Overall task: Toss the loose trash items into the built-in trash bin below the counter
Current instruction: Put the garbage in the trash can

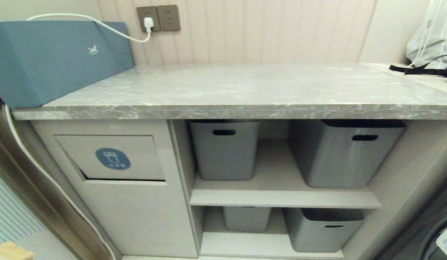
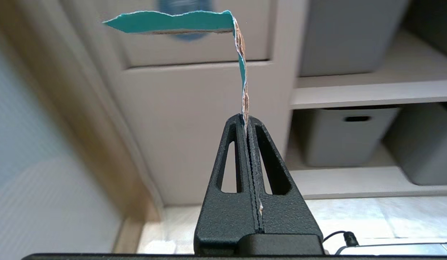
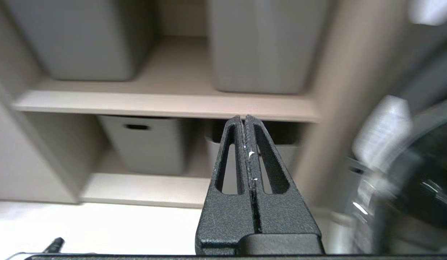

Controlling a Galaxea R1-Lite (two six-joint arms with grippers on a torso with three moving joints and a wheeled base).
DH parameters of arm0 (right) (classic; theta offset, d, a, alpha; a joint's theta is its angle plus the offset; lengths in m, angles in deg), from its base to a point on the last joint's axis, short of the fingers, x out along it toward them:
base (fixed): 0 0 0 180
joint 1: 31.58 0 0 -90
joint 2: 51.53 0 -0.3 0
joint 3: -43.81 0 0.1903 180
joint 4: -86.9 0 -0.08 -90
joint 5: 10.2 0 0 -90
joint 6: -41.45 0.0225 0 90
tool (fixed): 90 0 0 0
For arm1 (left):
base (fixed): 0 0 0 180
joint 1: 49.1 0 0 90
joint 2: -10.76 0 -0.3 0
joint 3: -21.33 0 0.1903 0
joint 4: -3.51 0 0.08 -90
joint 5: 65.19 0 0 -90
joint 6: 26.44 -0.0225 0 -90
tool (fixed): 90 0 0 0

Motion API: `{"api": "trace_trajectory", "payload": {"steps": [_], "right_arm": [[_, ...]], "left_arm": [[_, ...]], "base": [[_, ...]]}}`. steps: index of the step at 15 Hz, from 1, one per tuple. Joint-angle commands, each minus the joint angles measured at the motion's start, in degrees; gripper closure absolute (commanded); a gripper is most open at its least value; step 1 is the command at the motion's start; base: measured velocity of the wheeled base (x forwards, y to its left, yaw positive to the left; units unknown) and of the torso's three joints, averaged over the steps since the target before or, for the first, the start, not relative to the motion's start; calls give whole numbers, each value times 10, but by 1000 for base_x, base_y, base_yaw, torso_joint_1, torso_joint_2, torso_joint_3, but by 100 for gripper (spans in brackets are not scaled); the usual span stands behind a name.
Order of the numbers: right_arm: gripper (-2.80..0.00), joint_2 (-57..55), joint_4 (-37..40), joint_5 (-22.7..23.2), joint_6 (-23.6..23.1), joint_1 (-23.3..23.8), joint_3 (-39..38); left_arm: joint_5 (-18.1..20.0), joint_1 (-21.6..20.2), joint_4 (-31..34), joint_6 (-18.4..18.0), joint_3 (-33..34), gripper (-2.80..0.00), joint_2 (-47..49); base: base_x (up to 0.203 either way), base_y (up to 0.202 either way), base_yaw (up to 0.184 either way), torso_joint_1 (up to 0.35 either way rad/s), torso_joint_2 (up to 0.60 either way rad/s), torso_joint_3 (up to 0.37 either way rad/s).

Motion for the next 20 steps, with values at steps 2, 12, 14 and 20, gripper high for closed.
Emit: {"api": "trace_trajectory", "payload": {"steps": [2,12,14,20], "right_arm": [[0,0,0,0,1,0,0],[0,0,0,0,1,0,0],[0,0,0,0,1,0,0],[0,0,0,0,1,0,0]], "left_arm": [[-1,0,0,1,1,0,0],[-6,0,-1,36,1,0,0],[-6,0,-1,36,1,0,0],[-5,0,-1,37,1,0,0]], "base": [[0,-5,47,1,1,1],[0,0,0,0,0,0],[0,0,0,0,0,0],[0,0,0,0,0,0]]}}
